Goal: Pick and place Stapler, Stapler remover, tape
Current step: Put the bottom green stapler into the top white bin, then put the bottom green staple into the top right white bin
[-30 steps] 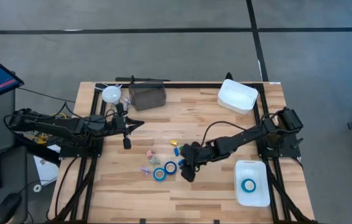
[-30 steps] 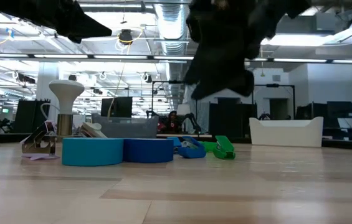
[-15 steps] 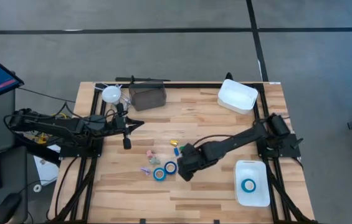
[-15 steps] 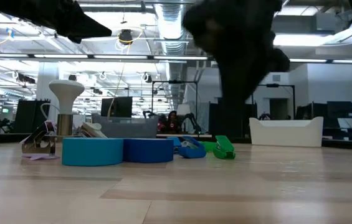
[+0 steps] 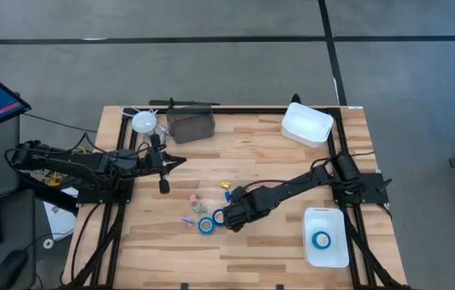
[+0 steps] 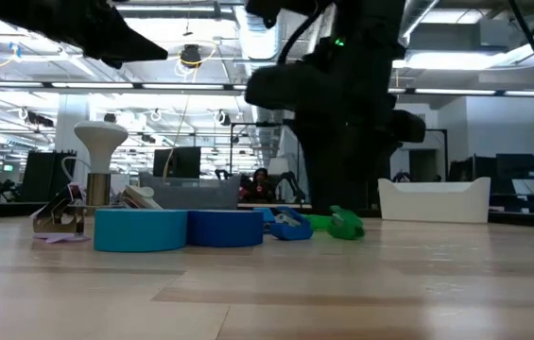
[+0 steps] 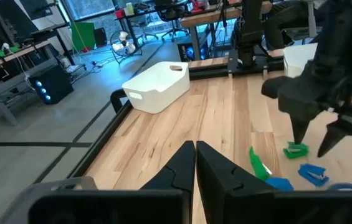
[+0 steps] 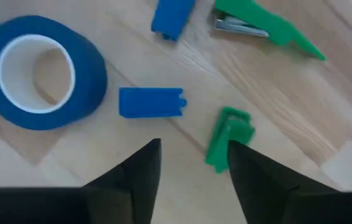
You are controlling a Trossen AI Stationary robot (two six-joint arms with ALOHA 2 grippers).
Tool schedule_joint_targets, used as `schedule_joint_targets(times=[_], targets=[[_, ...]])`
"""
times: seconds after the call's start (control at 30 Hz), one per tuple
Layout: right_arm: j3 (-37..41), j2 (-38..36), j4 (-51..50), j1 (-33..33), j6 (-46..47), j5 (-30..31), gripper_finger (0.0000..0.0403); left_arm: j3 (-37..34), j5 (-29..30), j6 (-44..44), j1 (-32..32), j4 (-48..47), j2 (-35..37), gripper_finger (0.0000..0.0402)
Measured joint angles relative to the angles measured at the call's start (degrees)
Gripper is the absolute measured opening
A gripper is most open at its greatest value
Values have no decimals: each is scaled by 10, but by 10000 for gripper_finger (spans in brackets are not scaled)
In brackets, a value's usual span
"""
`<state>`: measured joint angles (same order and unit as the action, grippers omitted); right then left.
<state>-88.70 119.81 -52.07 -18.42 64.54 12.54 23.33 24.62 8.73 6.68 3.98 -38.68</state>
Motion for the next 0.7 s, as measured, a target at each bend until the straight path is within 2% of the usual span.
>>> schedule_joint_targets(times=[0.17,0.33,0.7], targets=[[1,2,-17,2,-2,-6,207,1,0,0,0,2,-1,8],[1,1,-23,5,-17,-5,214,1,0,0,0,0,3,8],[2,5,-26,17,-62,-2,176,1,0,0,0,-1,4,8]])
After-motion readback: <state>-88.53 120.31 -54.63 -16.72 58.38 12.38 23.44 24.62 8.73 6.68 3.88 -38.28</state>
